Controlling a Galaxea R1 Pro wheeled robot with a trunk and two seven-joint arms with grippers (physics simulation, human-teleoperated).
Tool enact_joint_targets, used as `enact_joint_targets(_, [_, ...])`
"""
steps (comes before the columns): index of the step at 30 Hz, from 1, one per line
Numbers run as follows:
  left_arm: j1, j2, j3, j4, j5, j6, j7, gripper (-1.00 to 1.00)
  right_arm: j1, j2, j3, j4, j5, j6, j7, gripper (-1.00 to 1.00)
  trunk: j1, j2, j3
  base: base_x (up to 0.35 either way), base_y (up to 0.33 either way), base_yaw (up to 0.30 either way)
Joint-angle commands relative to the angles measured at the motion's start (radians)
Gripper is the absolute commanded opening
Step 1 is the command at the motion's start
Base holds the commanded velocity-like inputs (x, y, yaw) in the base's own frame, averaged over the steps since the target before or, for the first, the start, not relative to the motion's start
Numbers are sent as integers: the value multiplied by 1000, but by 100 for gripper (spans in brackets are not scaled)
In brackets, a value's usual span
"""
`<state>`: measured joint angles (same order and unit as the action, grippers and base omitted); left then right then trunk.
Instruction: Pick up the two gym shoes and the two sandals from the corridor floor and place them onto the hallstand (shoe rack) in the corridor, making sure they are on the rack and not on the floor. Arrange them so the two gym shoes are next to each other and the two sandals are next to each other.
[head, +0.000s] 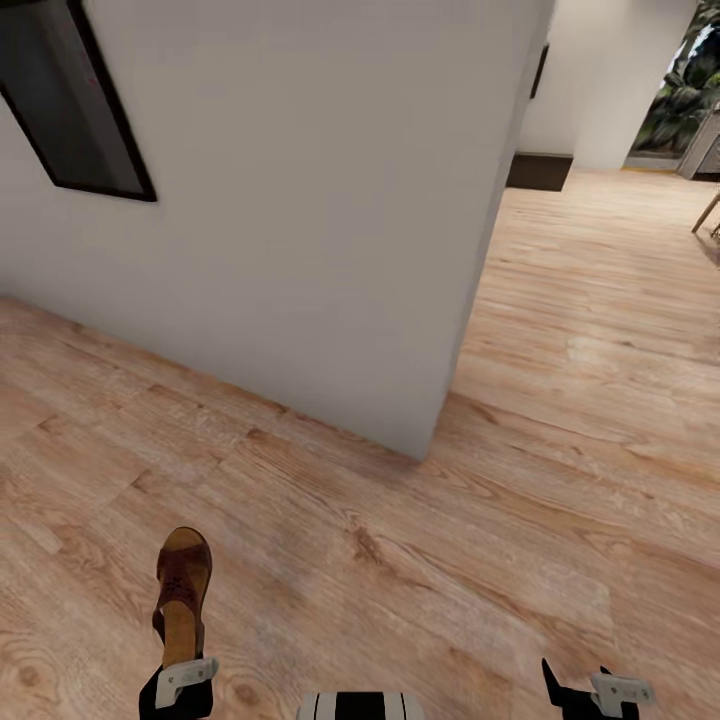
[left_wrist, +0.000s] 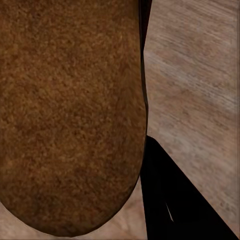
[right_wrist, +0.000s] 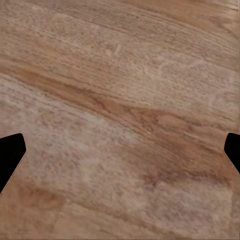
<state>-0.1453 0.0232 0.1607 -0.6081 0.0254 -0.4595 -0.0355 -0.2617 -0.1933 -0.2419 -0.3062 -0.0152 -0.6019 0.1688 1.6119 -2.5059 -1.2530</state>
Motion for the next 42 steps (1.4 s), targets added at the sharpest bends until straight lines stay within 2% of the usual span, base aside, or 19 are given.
enact_joint_targets(1, [0,0,2,1,-1,-2,-3,-100,-1,1,-7,1,-2,-2,10,100,-1,0,3,0,0,48])
enact_joint_targets(26, [0,0,2,-1,-1,-2,-2,-100,-1,8,-8,1,-2,-3,9,100,-12,6,116,0,0,227])
enact_joint_targets(39, [0,0,2,-1,-1,-2,-1,-100,-1,8,-7,1,-2,-3,11,100,-62,97,168,0,0,234])
enact_joint_targets(42, [0,0,2,-1,-1,-2,-1,-100,-1,8,-7,1,-2,-3,11,100,-62,97,171,0,0,234])
